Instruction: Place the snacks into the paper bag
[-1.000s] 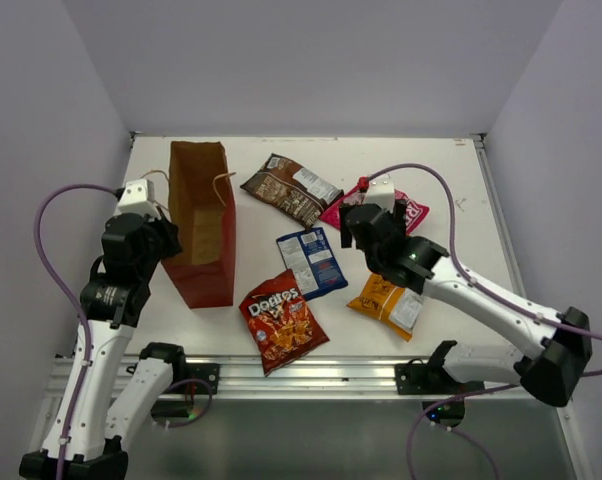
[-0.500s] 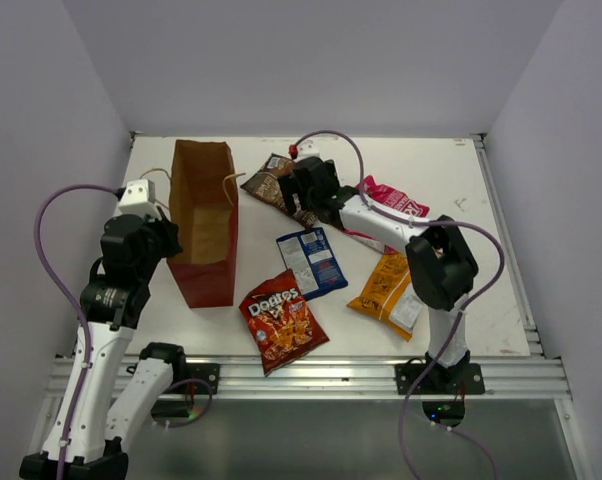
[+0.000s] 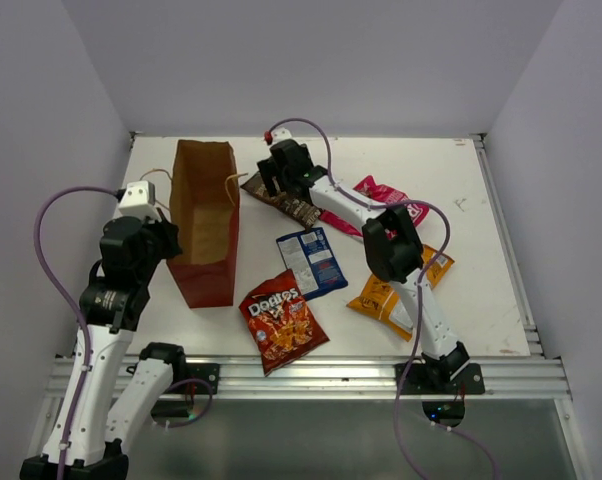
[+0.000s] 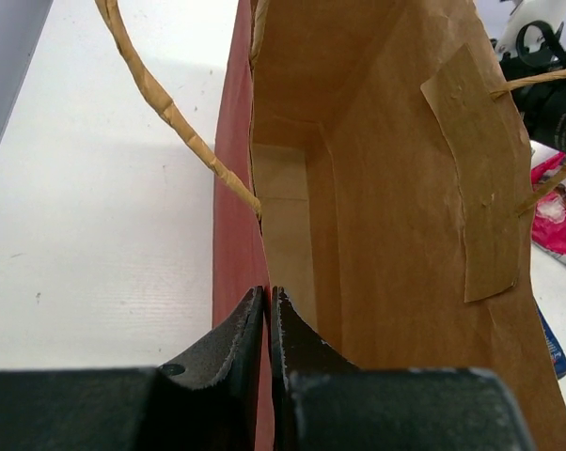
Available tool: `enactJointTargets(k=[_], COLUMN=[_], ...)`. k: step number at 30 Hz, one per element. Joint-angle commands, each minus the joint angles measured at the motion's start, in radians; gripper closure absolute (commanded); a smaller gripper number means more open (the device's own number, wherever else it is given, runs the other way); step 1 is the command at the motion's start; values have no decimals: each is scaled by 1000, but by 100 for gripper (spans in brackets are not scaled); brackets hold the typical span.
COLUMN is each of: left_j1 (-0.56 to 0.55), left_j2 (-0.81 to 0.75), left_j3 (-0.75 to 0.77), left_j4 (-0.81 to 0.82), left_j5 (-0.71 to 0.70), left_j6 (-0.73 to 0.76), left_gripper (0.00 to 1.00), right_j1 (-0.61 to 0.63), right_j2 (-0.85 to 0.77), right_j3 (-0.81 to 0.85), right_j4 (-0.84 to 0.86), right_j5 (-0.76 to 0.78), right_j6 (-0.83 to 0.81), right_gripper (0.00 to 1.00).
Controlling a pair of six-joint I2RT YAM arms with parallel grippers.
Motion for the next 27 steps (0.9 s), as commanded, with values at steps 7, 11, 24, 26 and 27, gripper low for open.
enactJointTargets(k=[7,11,24,26,27], left_j1=[-2,-2,-2,-2,-2], left_j2=[-19,-23,-11,-11,-11], left_j3=[1,3,-14,-14,-14], left_j4=[47,45,55,55,53], left_j5=[20,18,13,9,7], left_j6=[30,31,30,31,31], left_gripper=[89,89,89,89,89], right_j1=[-7,-12,-15,-14,-14], right_j2=[-8,7,-88,-125,-166], right_j3=[-78,-78,-182,-215,-224], right_j4=[-47,-60,-24,-23,-21], right_j5=[112,103,152,167,185], right_j6=[-51,-52,-74,-72,-72], right_gripper=[7,23,100,100,100])
